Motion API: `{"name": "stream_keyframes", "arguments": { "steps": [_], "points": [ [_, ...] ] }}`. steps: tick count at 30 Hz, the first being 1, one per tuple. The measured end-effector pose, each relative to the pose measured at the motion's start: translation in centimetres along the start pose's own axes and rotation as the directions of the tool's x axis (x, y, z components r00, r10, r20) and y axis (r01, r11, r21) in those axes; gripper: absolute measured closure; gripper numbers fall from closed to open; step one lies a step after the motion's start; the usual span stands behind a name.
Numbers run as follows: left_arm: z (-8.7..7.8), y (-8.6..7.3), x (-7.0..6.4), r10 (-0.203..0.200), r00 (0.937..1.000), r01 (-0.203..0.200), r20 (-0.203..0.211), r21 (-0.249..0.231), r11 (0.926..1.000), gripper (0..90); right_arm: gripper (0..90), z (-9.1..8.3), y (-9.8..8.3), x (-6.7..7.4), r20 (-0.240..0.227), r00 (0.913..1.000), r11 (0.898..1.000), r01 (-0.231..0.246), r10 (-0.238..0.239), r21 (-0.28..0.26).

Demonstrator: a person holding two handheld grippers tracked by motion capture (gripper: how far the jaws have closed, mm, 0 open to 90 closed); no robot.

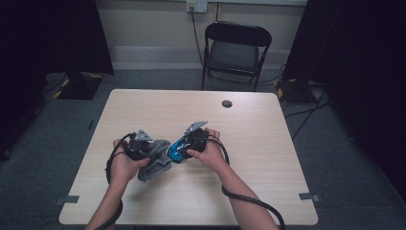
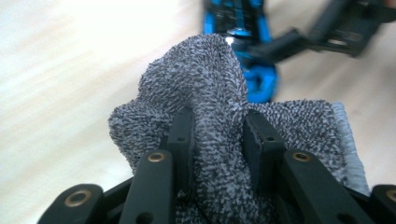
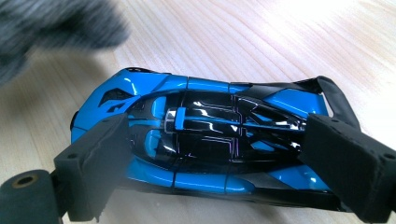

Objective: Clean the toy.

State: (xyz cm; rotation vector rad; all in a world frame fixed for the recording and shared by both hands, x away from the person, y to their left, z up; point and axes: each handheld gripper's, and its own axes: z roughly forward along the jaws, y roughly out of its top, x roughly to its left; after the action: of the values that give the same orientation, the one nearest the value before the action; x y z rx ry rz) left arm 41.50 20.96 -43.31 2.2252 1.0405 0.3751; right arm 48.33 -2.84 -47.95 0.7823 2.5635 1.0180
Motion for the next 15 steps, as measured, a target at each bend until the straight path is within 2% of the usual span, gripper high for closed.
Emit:
{"name": "stream_keyframes", "arguments": {
  "steps": [2, 5, 7, 10, 13, 15],
  "points": [
    [0.5, 0.4, 1.0, -0.002, 0.9997, 0.002, -0.024, -0.002, 1.0, 66.0, 7.8, 0.0, 0.1, 0.0, -0.002, 1.0, 1.0, -0.005, 0.005, 0.007],
    [1.5, 1.1, 2.3, -0.003, 0.9994, 0.003, -0.034, -0.003, 1.0, 66.0, 7.8, 0.0, 0.1, 0.0, -0.002, 1.0, 1.0, -0.003, 0.003, 0.008],
    [2.5, 1.5, 2.8, -0.006, 0.9992, 0.007, -0.039, 0.019, 0.9998, 65.9, 7.8, 0.0, 0.0, -0.1, -0.004, 1.0, 1.0, -0.001, 0.001, 0.005],
    [4.1, 2.0, 3.3, -0.002, 0.9991, 0.003, -0.043, 0.034, 0.9994, 65.8, 7.8, 0.0, 0.0, -0.1, -0.005, 1.0, 1.0, 0.0, 0.0, 0.006],
    [5.3, 2.6, 3.5, 0.007, 0.9986, -0.006, -0.053, 0.023, 0.9997, 64.3, 7.8, 0.0, 0.0, -0.1, -0.005, 1.0, 1.0, 0.001, -0.001, 0.004],
    [6.0, 3.0, 3.5, -0.018, 0.9975, 0.019, -0.069, 0.004, 0.9998, 60.9, 7.8, 0.0, 0.0, -0.1, -0.006, 1.0, 1.0, 0.0, 0.0, 0.004]
  ]
}}
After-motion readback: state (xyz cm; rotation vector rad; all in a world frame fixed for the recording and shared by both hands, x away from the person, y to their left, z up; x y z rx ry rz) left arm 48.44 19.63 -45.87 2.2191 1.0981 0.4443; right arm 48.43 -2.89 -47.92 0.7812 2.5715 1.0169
